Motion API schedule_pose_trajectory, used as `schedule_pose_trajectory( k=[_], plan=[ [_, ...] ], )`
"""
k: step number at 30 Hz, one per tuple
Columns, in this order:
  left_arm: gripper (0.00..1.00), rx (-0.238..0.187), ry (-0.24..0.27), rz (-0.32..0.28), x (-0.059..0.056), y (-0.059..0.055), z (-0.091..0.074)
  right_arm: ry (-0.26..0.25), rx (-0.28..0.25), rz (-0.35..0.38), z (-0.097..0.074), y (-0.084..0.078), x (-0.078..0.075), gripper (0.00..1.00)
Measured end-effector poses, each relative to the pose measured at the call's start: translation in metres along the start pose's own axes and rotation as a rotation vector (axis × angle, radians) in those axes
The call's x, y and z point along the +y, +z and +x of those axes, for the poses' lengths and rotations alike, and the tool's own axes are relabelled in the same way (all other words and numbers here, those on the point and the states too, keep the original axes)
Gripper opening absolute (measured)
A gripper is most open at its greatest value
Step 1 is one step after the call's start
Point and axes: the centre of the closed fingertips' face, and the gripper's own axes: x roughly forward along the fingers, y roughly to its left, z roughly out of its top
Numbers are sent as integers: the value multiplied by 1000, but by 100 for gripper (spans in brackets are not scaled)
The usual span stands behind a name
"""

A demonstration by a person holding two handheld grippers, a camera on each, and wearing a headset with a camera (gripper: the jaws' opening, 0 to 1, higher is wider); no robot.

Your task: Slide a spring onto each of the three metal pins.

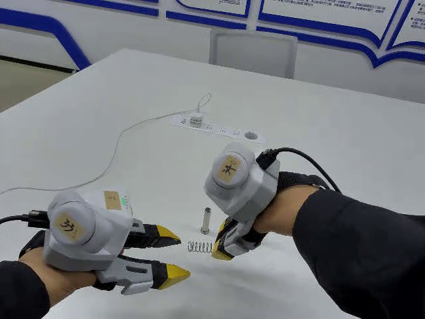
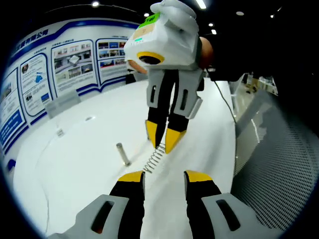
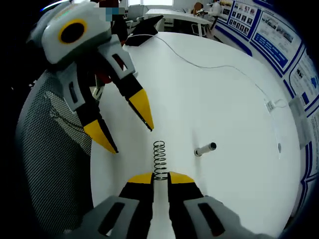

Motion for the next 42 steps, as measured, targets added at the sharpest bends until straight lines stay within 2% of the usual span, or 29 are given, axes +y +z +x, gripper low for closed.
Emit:
schedule_pose_trajectory(
  k=[4, 11, 23, 28, 33, 42],
  plan=[
    [32, 9, -5, 11, 0, -1, 2, 3, 1, -26, -8, 2, 7, 11],
    [30, 22, -28, 58, -4, -1, 6, 38, 11, -70, -13, 8, 24, 11],
    [22, 19, -51, 115, -9, -1, 9, 60, 7, -111, -20, 21, 39, 12],
    [14, 7, -62, 134, -11, 2, 9, 55, 0, -120, -24, 25, 41, 12],
    [14, 3, -61, 142, -12, 3, 8, 47, -8, -129, -29, 29, 41, 11],
    [12, -9, -59, 145, -12, 7, 7, 31, -57, -136, -40, 43, 41, 11]
  ],
)
